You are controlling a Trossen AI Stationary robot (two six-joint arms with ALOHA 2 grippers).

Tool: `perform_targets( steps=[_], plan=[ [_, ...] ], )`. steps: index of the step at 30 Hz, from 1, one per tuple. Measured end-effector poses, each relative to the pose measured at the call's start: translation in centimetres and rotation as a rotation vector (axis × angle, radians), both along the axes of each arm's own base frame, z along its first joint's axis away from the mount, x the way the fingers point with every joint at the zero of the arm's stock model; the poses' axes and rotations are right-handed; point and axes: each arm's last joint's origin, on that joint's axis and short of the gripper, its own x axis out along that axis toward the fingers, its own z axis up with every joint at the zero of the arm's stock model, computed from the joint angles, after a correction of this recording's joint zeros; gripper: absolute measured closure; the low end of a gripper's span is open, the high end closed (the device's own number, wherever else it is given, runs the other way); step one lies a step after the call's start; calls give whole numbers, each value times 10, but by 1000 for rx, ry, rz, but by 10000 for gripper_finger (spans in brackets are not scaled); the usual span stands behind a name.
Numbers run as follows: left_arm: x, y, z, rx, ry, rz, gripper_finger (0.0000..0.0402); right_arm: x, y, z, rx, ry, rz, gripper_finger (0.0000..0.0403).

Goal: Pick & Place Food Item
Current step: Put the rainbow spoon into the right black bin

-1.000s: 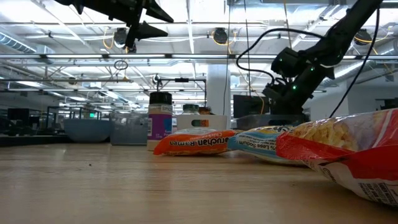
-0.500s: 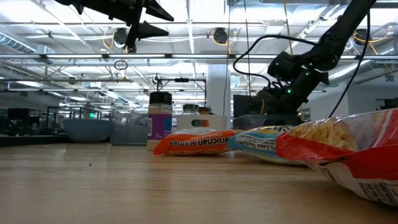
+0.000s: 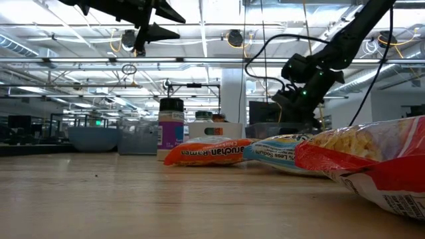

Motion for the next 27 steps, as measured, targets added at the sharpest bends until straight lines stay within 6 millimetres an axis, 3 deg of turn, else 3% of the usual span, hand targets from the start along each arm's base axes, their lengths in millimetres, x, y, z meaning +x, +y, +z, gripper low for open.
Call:
perform_targets(
  steps=[6,27],
  plan=[
    [0,0,0,-2,-1,0,188,1,1,-8,36,28,2,403],
    [0,-1,0,-10,0,-18,188,2,-1,-7,20,14,-4,369]
  ],
)
